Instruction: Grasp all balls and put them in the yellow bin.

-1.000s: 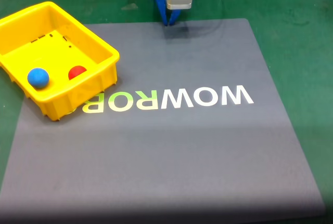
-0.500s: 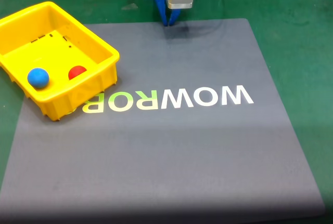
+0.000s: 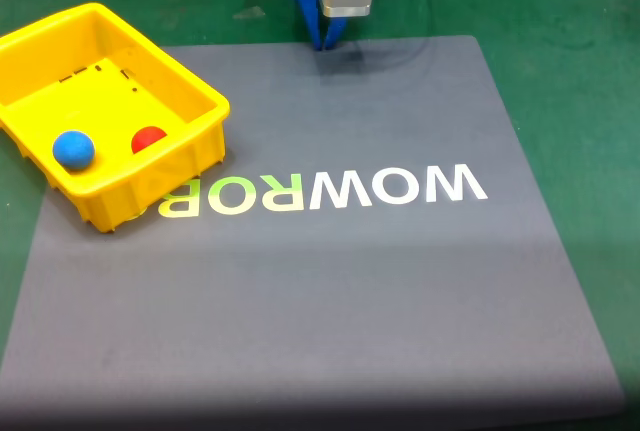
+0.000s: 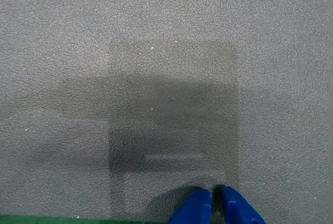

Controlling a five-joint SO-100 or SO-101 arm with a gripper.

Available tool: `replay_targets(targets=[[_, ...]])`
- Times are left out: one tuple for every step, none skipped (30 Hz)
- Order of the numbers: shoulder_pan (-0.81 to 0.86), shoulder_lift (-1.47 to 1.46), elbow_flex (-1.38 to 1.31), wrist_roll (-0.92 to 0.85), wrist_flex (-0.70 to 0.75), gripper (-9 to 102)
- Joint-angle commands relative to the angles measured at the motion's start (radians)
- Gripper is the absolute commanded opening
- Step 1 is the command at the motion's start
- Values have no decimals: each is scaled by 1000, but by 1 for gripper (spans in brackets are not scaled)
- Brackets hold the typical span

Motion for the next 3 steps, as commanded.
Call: replay_targets(targets=[[9,9,31,-3,2,0],[9,9,31,-3,2,0],[9,9,31,-3,2,0]])
